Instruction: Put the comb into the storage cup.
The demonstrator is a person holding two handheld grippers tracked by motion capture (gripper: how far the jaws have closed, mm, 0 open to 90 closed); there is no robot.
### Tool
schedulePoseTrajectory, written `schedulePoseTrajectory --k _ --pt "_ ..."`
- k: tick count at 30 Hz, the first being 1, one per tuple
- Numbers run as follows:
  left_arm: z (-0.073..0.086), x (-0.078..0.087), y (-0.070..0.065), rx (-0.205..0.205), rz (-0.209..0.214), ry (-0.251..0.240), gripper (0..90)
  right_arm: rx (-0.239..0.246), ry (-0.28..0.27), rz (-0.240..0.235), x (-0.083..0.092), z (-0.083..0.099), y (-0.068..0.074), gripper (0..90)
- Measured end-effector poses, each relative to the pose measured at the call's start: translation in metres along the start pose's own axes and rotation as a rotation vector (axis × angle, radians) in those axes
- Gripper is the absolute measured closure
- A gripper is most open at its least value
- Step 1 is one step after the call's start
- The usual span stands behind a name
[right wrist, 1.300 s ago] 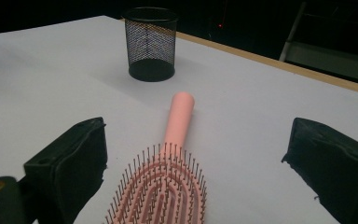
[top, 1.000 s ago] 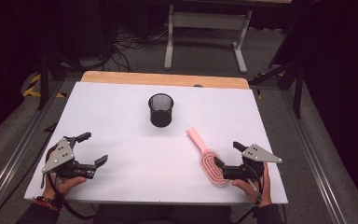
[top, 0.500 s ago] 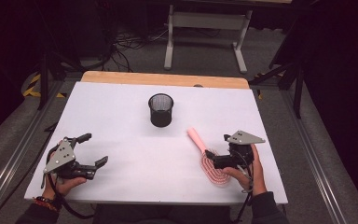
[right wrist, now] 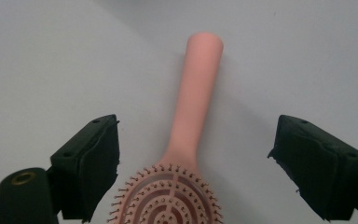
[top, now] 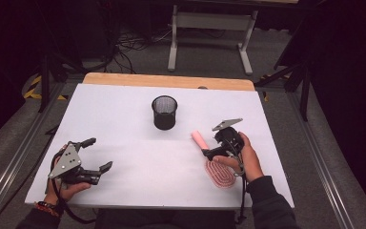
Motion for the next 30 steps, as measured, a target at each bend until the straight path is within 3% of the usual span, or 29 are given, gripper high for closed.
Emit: schedulePoseTrajectory --k 6,9,11,14,18,21,25,26,30 --pt "0.002 -0.005 -0.004 -0.026 0.003 0.030 7.0 -0.017 0.160 -0.021 -0.024 -0.003 -0.004 25.0" --pt "0.002 -0.007 -0.006 -0.043 0.002 0.045 7.5 0.016 0.246 -0.004 -0.033 -0.004 -0.003 34.2" --pt "0.002 -0.007 -0.009 -0.058 0.008 0.052 7.6 0.012 0.301 -0.045 -0.039 -0.005 0.000 40.8" --pt "0.002 -0.007 -0.011 -0.076 0.010 0.057 7.6 0.018 0.400 -0.055 -0.048 -0.002 -0.003 44.7" --pt "0.004 -0.009 -0.013 -0.090 0.011 0.071 7.5 0.051 0.449 -0.059 -0.047 -0.004 -0.001 57.9" --pt "0.004 -0.010 -0.013 -0.098 0.012 0.079 7.5 0.073 0.469 -0.049 -0.048 -0.005 0.000 58.6" --pt "0.004 -0.011 -0.014 -0.110 0.009 0.085 7.8 0.060 0.453 -0.056 -0.047 -0.005 -0.003 69.3" --pt "0.004 -0.011 -0.015 -0.110 0.012 0.090 7.9 0.083 0.451 -0.058 -0.047 -0.005 -0.003 69.8" --pt "0.005 -0.013 -0.016 -0.117 0.011 0.099 7.9 0.087 0.440 -0.052 -0.046 -0.004 -0.002 69.8"
Point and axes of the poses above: each handheld gripper's, and its own axes: x roughly backward along the jaws, z roughly out of its underside, y roughly to its left, the point moved 6 cm from there along -x, roughly forward along the jaws, and after that the axes turned 1 degree about x, right-handed, at the moved point
